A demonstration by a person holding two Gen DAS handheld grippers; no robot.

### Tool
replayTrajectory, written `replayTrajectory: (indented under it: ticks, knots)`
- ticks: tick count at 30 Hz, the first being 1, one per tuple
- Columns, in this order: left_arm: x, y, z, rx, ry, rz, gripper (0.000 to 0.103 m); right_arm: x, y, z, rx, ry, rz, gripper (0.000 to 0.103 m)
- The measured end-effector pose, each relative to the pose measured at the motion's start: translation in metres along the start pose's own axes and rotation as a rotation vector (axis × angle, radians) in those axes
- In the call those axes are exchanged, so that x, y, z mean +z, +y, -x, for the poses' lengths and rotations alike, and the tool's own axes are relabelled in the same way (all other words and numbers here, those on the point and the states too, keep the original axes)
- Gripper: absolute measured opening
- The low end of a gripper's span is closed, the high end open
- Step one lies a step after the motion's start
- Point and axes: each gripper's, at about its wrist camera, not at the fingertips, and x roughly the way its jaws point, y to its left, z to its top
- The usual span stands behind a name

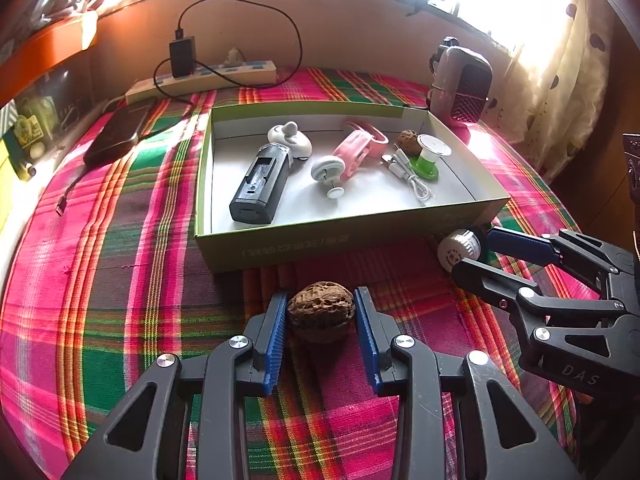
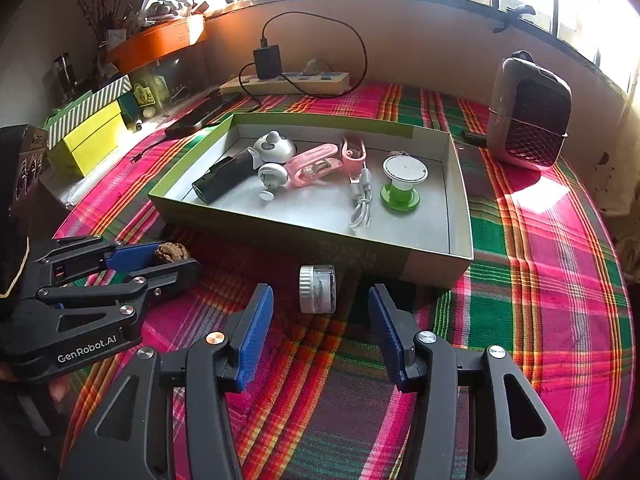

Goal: Organize objects
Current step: 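Move the right gripper onto the white cylindrical cap and close it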

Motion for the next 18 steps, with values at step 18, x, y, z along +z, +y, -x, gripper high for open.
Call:
replayTrajectory:
  ticks: [18]
  knots:
    - [0.000,0.001,0.000,0.000,-0.003,-0.002,0.031,0.006,-0.004,-0.021,-0.062,0.049,-0.021,0.051]
